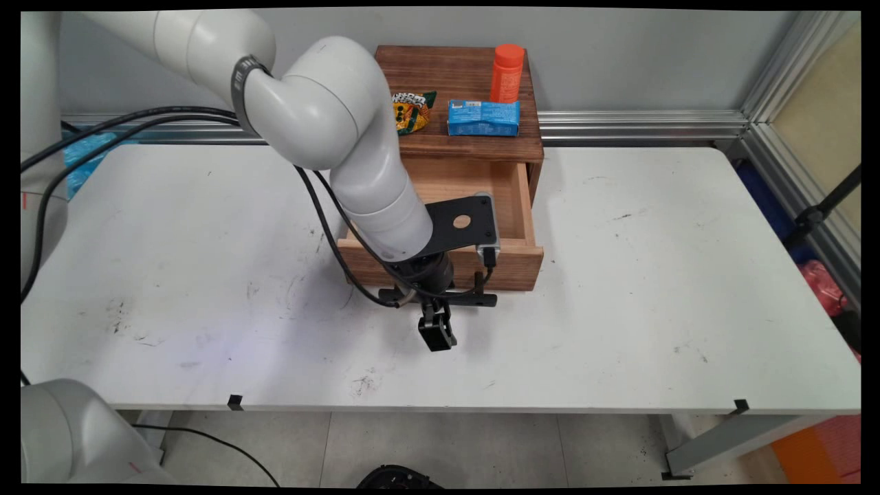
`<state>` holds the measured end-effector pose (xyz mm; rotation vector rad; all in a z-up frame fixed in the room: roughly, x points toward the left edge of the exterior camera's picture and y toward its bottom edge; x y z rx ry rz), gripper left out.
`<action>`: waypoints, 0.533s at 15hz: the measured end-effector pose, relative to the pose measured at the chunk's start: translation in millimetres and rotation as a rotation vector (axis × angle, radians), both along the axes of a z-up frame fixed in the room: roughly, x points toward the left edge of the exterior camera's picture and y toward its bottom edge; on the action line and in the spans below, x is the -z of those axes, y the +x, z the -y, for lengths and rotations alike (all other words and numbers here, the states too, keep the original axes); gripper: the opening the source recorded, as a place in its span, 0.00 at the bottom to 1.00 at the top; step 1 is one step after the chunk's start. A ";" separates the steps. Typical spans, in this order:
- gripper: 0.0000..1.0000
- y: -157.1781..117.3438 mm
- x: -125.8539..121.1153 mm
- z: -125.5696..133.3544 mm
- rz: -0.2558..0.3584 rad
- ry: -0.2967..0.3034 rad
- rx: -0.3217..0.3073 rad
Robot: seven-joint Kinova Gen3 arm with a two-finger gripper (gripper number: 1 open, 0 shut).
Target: Open the drawer
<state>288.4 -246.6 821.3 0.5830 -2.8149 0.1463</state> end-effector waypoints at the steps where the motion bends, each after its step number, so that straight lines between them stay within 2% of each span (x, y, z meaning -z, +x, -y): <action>1: 1.00 -1.5 -1.3 -2.0 0.002 0.000 -0.003; 8: 1.00 -8.1 -6.0 -13.0 0.013 0.002 -0.015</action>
